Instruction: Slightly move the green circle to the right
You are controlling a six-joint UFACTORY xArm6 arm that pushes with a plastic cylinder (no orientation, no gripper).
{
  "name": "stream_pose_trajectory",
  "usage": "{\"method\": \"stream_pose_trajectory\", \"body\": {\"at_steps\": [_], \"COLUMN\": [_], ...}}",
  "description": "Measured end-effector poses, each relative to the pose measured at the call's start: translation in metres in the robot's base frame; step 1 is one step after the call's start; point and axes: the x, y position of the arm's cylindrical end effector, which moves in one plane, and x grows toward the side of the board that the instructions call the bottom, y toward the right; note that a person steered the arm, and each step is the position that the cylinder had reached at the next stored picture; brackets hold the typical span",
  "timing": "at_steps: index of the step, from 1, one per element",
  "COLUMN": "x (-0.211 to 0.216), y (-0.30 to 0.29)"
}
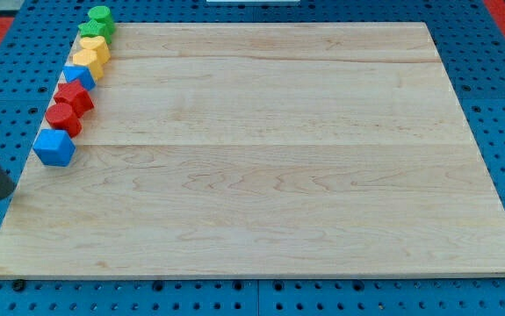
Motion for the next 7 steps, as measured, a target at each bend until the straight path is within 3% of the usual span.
{"method": "stream_pose_trajectory", "body": {"at_steps": [2,5,6,7], "x": [-0.069,-0.274,-0.322,-0.323], "y": [0.0,-0.001,-0.001,0.005]}}
